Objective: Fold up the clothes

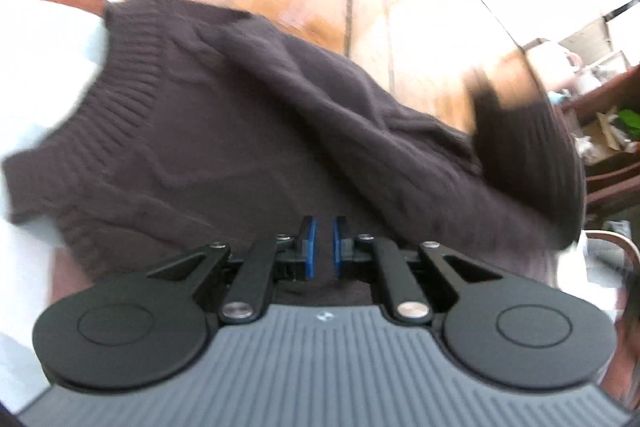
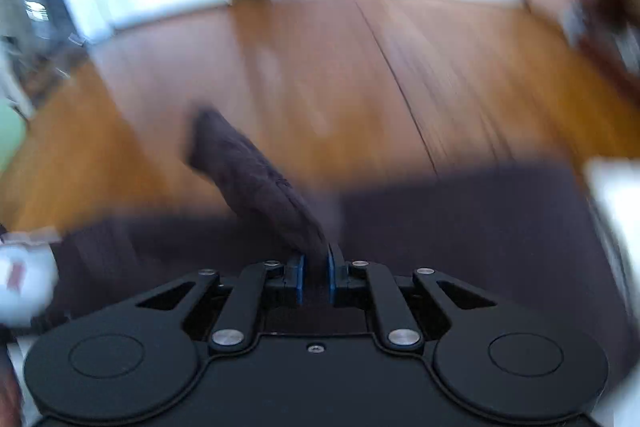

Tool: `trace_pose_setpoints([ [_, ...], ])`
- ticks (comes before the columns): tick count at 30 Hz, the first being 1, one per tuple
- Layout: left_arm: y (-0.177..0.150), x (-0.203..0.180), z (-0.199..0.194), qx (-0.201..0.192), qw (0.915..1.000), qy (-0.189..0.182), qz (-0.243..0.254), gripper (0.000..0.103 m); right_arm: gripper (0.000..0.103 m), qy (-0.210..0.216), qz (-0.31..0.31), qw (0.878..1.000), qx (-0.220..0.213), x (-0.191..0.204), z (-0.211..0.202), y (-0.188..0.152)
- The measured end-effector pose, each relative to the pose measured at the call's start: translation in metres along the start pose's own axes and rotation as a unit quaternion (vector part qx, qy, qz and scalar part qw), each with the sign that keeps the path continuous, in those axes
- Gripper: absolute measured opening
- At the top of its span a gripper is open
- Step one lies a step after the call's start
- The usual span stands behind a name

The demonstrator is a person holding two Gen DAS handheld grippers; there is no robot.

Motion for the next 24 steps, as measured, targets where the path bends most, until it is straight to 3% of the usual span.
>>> trace_pose_setpoints([
  [3, 0.001, 0.007, -0.004, -0.003, 0.9998, -0.003, -0.018, 0.009, 0.018, 0.004, -0.018, 0.991, 0.134, -0.015, 0.013, -0.063],
  [6, 0.0, 0.008, -0.003, -0.004, 0.9997, -0.005, -0.025, 0.01, 0.018, 0.064, -0.067, 0.984, 0.154, -0.01, 0.0, -0.07],
  [7, 0.001, 0.007, -0.003, -0.007, 0.9997, -0.005, -0.025, 0.012, 0.02, 0.082, -0.094, 0.982, 0.145, -0.005, -0.009, -0.068],
  [8, 0.002, 0.007, -0.005, -0.013, 0.9995, -0.01, -0.027, 0.015, 0.031, 0.093, -0.131, 0.98, 0.116, 0.001, -0.022, -0.061],
  [9, 0.002, 0.008, -0.007, -0.02, 0.9992, -0.015, -0.032, 0.017, 0.047, 0.098, -0.165, 0.978, 0.079, 0.006, -0.035, -0.053],
  [11, 0.004, 0.009, -0.01, -0.033, 0.9983, -0.027, -0.04, 0.026, 0.064, 0.108, -0.231, 0.967, 0.007, 0.017, -0.058, -0.039],
  [13, 0.007, 0.007, -0.009, -0.042, 0.9972, -0.039, -0.048, 0.035, 0.065, 0.117, -0.291, 0.949, -0.03, 0.028, -0.059, -0.031],
  [16, 0.012, -0.007, 0.001, -0.043, 0.9957, -0.054, -0.062, 0.039, 0.065, 0.097, -0.322, 0.942, -0.011, 0.032, -0.022, -0.022],
  [17, 0.013, -0.009, 0.005, -0.044, 0.9951, -0.058, -0.067, 0.039, 0.065, 0.09, -0.318, 0.944, 0.0, 0.031, -0.007, -0.023],
  [18, 0.013, -0.01, 0.008, -0.044, 0.9947, -0.06, -0.071, 0.039, 0.051, 0.093, -0.315, 0.944, 0.013, 0.029, 0.004, -0.024],
  [20, 0.008, -0.018, 0.032, -0.038, 0.9942, -0.06, -0.08, 0.039, 0.011, 0.105, -0.307, 0.945, 0.025, 0.02, 0.011, -0.027],
  [22, 0.002, -0.023, 0.046, -0.025, 0.9944, -0.054, -0.087, 0.039, 0.011, 0.107, -0.276, 0.955, -0.023, 0.003, -0.008, -0.025],
  [24, -0.003, -0.027, 0.056, -0.01, 0.9946, -0.048, -0.092, 0.039, 0.011, 0.122, -0.199, 0.969, -0.076, -0.027, -0.045, -0.018],
])
Point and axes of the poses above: each gripper's, at about its wrist camera, not at the fingertips, and z roughly the way its jaws point, x to its left, y to its top, the point moved 2 cm from there along z, roughly the way its jaws point, and after that the axes turned 9 degrees about -x, right-handed, at the moved point
